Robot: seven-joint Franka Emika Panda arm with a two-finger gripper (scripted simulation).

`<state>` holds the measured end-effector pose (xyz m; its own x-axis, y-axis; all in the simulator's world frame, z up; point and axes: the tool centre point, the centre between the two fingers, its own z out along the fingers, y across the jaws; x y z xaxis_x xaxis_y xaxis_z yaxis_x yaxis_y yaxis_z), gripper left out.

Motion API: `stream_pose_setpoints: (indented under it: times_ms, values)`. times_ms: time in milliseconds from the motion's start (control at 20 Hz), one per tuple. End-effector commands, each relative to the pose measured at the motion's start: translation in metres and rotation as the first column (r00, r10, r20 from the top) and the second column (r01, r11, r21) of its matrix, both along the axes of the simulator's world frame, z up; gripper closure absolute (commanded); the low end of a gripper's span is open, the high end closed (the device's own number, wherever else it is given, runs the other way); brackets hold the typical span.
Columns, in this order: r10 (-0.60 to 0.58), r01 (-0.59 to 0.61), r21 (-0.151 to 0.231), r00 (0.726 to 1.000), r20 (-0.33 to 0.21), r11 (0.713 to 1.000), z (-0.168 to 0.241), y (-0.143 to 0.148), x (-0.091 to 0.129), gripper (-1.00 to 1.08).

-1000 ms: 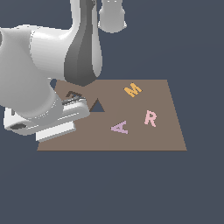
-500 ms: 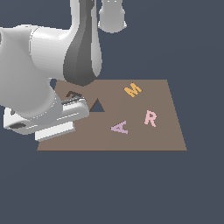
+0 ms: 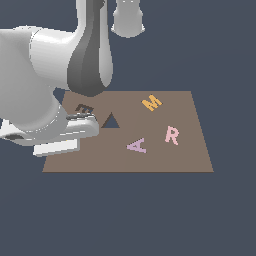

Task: Insert a designated object into the corresponding slot on a board.

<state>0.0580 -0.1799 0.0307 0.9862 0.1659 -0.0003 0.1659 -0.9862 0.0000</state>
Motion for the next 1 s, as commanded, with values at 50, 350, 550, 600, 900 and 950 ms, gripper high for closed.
stream_pose_setpoints:
  times_ms: [50, 350, 550, 600, 900, 950]
  values:
    - [-0.093, 0.093, 0.000, 0.996, 0.000, 0.996, 0.001, -0.005, -0.004, 1.08]
    - [-0.299, 0.299, 0.000, 0.954, 0.001, 0.954, 0.002, -0.015, -0.016, 1.08]
    - [-0.458, 0.458, 0.000, 0.889, 0.001, 0.889, 0.003, -0.021, -0.027, 1.08]
    - [-0.497, 0.497, 0.000, 0.867, 0.001, 0.867, 0.003, -0.022, -0.030, 1.08]
    - [-0.711, 0.711, 0.000, 0.703, 0.001, 0.703, 0.004, -0.027, -0.050, 1.08]
    - [-0.742, 0.742, 0.000, 0.671, 0.001, 0.671, 0.004, -0.027, -0.053, 1.08]
